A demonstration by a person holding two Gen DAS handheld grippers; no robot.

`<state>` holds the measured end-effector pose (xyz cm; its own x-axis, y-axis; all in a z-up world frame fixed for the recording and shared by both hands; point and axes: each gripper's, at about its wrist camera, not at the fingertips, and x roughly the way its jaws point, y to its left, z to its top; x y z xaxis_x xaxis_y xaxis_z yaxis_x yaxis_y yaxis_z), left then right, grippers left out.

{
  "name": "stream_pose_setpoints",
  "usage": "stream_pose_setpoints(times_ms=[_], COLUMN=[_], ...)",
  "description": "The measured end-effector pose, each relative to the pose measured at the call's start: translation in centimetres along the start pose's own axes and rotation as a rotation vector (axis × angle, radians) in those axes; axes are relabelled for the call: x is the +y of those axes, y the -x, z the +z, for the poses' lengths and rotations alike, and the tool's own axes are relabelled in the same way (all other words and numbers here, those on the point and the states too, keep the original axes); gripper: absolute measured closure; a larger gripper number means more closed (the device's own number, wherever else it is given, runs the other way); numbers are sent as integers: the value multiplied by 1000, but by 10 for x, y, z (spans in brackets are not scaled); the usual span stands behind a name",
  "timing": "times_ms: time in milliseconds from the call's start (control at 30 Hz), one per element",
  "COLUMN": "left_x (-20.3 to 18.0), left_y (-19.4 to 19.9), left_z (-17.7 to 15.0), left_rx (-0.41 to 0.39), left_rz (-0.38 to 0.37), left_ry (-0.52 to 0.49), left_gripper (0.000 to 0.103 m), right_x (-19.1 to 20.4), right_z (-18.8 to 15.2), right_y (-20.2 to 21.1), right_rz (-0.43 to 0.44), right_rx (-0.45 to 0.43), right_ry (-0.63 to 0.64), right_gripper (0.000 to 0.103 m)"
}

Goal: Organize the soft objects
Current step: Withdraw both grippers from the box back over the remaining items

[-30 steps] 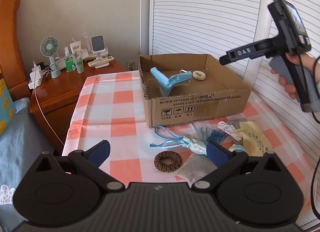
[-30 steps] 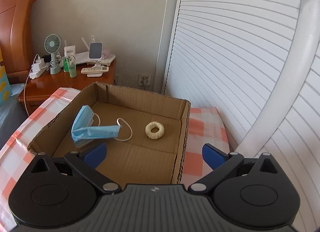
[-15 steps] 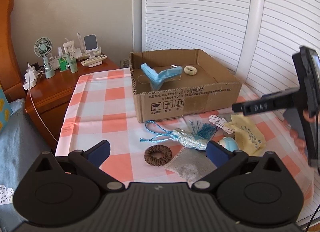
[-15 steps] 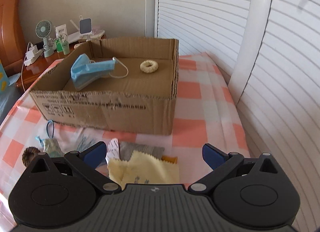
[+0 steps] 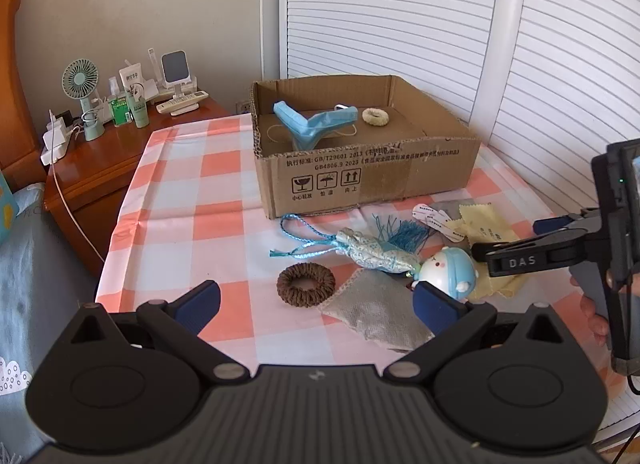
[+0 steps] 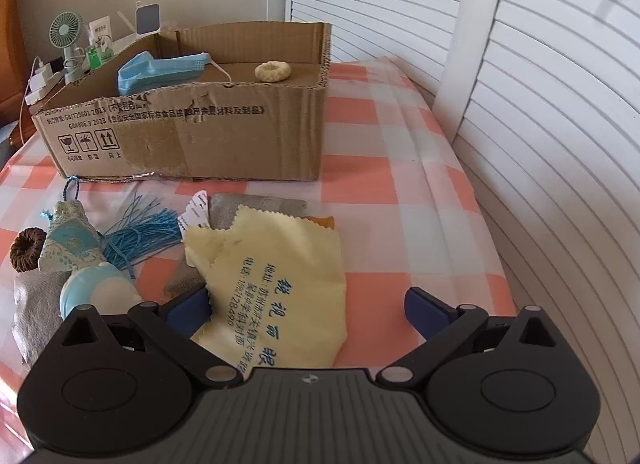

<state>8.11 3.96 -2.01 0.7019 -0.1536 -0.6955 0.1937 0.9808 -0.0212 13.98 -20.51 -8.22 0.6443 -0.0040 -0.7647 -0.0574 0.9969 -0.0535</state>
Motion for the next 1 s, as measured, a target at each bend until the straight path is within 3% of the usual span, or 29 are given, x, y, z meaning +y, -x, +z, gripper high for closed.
stream_pose_setpoints(times_ms=[167, 500, 1000], left_x=[-5, -16, -40], left_y=[-4, -15, -63], left_z=[-4, -12, -8], left_rx=[19, 50, 126], left_rz=[-5, -22, -62], left_ry=[-11, -32, -85], left_gripper=[1, 1, 1], right_x=[-10, -18, -19], right_z=[-14, -27, -34], right_y=[5, 8, 10], right_rz=[-34, 4, -1], right_rx=[0, -45, -80], right_ry=[-4, -32, -43], right_gripper=[0, 0, 0])
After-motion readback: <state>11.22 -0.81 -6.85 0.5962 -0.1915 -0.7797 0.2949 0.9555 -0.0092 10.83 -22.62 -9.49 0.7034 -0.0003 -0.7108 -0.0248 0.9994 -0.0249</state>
